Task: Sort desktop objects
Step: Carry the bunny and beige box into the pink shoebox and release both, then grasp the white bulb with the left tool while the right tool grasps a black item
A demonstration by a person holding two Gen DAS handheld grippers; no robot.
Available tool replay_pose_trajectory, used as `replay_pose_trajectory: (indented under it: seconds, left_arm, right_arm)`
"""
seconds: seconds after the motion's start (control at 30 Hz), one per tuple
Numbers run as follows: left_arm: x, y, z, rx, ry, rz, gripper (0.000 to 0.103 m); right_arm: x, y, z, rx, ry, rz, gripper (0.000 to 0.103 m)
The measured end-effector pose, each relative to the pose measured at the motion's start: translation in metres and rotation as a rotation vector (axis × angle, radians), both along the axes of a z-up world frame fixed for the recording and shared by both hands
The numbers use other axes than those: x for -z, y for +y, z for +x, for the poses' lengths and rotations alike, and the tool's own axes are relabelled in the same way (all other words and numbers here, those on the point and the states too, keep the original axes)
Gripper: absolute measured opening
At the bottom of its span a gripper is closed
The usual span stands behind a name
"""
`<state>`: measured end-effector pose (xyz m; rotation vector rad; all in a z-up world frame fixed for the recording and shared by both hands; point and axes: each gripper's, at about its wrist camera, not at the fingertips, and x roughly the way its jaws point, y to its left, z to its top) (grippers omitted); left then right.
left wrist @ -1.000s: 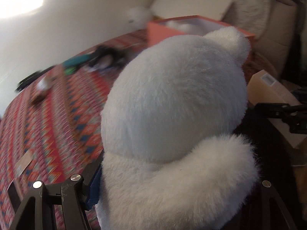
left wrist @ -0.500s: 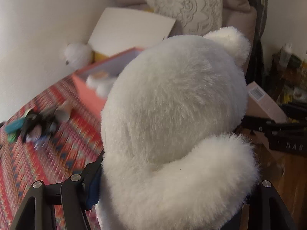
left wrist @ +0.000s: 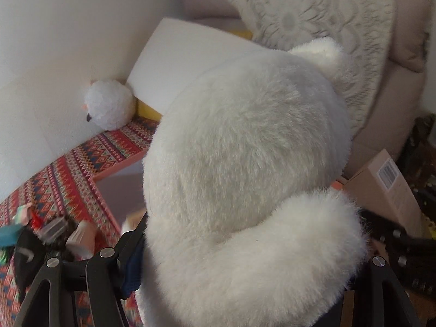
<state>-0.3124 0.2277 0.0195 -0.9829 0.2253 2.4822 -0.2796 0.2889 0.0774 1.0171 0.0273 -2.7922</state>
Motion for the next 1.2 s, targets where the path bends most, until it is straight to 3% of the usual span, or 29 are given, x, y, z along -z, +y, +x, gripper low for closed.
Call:
replay_pose_trajectory:
  seconds: [0.13, 0.23, 0.27, 0.3, 0.33, 0.37, 0.43, 0.67, 0.87, 1.0, 1.2]
  left_arm:
    - [0.011, 0.014, -0.062, -0.012, -0.031, 0.006, 0.073]
    - [0.021, 0.014, -0.098, -0.035, -0.076, 0.056, 0.085]
    - [0.022, 0.010, -0.104, -0.045, -0.088, 0.092, 0.093]
    - [0.021, 0.003, -0.105, -0.053, -0.085, 0.122, 0.098]
    - [0.017, -0.006, -0.103, -0.061, -0.071, 0.148, 0.099]
    - [0.014, -0.015, -0.101, -0.068, -0.058, 0.174, 0.100]
    - [0.007, -0.033, -0.094, -0.086, -0.036, 0.215, 0.100]
    - [0.002, -0.090, -0.033, -0.147, -0.028, 0.205, 0.101]
    - [0.012, -0.145, 0.048, -0.204, -0.039, 0.194, 0.101]
    - [0.030, -0.187, 0.109, -0.245, -0.060, 0.191, 0.101]
    - [0.081, -0.258, 0.187, -0.325, -0.156, 0.191, 0.101]
  right_arm:
    - [0.019, -0.009, -0.055, -0.023, -0.024, -0.004, 0.053]
    - [0.033, -0.018, -0.084, -0.038, -0.010, 0.024, 0.054]
    - [0.035, -0.019, -0.082, -0.032, -0.011, 0.028, 0.060]
    - [0.036, -0.020, -0.080, -0.027, -0.013, 0.032, 0.081]
    - [0.037, -0.021, -0.078, -0.022, -0.015, 0.036, 0.090]
    - [0.038, -0.022, -0.076, -0.017, -0.017, 0.039, 0.096]
    - [0.041, -0.024, -0.072, -0.006, -0.020, 0.047, 0.096]
    - [0.047, -0.030, -0.055, 0.028, -0.032, 0.070, 0.096]
    - [0.022, -0.055, 0.025, -0.002, -0.006, 0.043, 0.097]
    - [0.021, -0.081, 0.083, -0.031, -0.008, 0.029, 0.097]
    - [0.051, -0.134, 0.153, -0.124, -0.091, 0.045, 0.098]
